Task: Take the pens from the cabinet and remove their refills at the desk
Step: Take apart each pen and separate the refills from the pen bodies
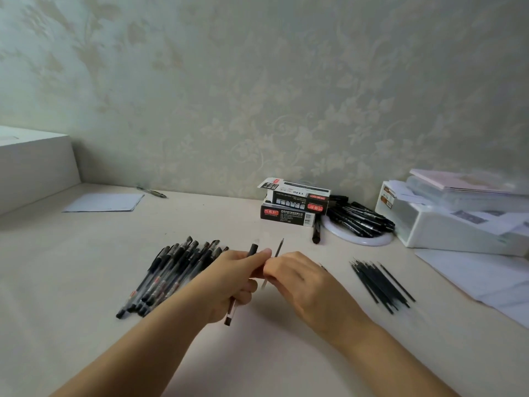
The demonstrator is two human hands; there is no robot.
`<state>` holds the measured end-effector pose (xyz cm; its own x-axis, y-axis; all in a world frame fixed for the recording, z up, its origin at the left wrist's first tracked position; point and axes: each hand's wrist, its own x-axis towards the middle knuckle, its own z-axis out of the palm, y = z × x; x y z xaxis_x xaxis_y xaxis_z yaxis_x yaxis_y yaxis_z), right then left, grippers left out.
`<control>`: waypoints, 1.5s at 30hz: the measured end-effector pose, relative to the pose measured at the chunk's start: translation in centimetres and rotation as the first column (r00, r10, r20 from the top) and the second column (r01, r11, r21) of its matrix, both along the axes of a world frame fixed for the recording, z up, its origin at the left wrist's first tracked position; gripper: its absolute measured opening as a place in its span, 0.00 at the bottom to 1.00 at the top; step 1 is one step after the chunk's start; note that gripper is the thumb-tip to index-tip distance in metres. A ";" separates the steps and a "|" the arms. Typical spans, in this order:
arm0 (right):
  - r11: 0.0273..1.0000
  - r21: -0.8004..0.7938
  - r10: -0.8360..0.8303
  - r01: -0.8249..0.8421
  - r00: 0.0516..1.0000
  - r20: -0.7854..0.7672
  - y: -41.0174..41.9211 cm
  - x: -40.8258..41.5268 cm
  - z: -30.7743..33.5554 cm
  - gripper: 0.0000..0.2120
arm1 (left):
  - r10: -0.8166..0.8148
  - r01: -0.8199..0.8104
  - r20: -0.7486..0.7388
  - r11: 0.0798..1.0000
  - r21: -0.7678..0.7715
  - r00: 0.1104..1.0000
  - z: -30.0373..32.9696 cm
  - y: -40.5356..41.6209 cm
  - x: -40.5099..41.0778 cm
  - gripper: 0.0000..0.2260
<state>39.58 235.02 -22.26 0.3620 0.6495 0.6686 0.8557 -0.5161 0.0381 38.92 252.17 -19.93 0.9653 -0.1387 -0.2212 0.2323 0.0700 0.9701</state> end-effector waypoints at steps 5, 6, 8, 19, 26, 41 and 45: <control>0.990 0.117 0.100 -0.085 0.987 -0.129 0.1 0.2 0.1 0.06 | -0.031 0.031 -0.030 0.999 -0.017 0.999 0.0 0.0 0.1 0.09; 0.977 0.193 0.130 -0.087 0.966 -0.224 0.2 0.1 0.3 0.05 | -0.018 0.018 -0.018 1.000 0.000 1.000 -0.1 0.1 0.1 0.08; 0.941 0.339 0.177 -0.020 0.880 -0.441 0.6 -0.3 0.8 0.05 | 0.008 -0.008 0.021 1.000 0.029 1.000 -0.2 0.2 0.2 0.08; 0.412 0.570 0.548 0.711 0.306 -0.779 1.8 0.2 1.2 0.18 | -0.069 0.036 0.155 0.978 0.204 0.985 -0.6 -0.5 -0.1 0.10; 0.429 0.598 0.596 0.677 0.285 -0.751 1.1 0.9 1.1 0.11 | -0.108 0.059 0.175 0.962 0.265 0.979 -0.3 -0.4 -0.1 0.14; 0.120 0.740 0.618 0.661 0.533 -0.577 -1.0 2.1 1.2 0.12 | -0.217 0.088 0.320 0.923 0.374 0.922 -0.3 0.3 0.1 0.07; 0.104 0.744 0.615 0.660 0.544 -0.570 -1.1 2.1 1.2 0.12 | -0.212 0.080 0.329 0.925 0.372 0.920 -0.3 0.3 0.1 0.07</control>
